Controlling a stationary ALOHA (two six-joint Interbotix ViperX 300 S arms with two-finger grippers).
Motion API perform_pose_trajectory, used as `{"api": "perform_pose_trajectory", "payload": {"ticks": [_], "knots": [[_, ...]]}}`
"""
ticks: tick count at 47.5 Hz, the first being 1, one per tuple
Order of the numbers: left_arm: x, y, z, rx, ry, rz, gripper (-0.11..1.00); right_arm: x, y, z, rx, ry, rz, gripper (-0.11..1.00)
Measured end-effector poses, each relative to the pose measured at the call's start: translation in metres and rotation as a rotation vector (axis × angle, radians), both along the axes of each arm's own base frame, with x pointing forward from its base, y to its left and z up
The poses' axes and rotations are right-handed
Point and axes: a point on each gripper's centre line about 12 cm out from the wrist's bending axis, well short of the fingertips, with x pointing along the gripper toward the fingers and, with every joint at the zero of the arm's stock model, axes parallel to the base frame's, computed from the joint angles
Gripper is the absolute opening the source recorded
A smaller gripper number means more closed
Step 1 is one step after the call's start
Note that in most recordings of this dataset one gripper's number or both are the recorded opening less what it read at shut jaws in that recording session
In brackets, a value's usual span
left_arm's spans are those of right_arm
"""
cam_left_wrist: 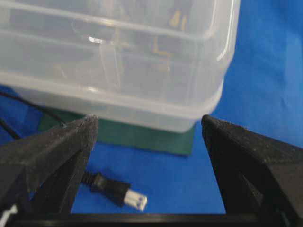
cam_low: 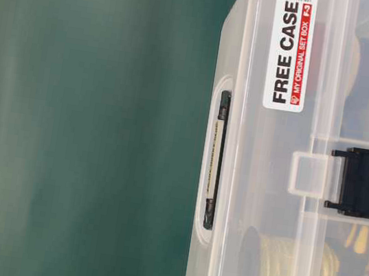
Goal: Open the tool box with both arms.
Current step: 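Move both grippers to the left and right sides of the box lid, then grip the lid edges with both grippers and lift it upward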
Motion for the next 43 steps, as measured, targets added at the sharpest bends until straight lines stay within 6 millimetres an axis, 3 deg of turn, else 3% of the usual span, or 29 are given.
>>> {"api": "perform_pose_trajectory", "payload": {"ticks": [12, 43], "knots": [[0.016, 0.004, -0.001, 0.011, -0.029, 0.002, 0.87, 0.016, -0.004, -0.001, -0.013, -0.022, 0.003, 0.86], [0.018, 0.008, -0.001, 0.014, -0.03, 0.016, 0.87, 0.019, -0.005, 0.006, -0.024, -0.05, 0.004, 0.86]]}}
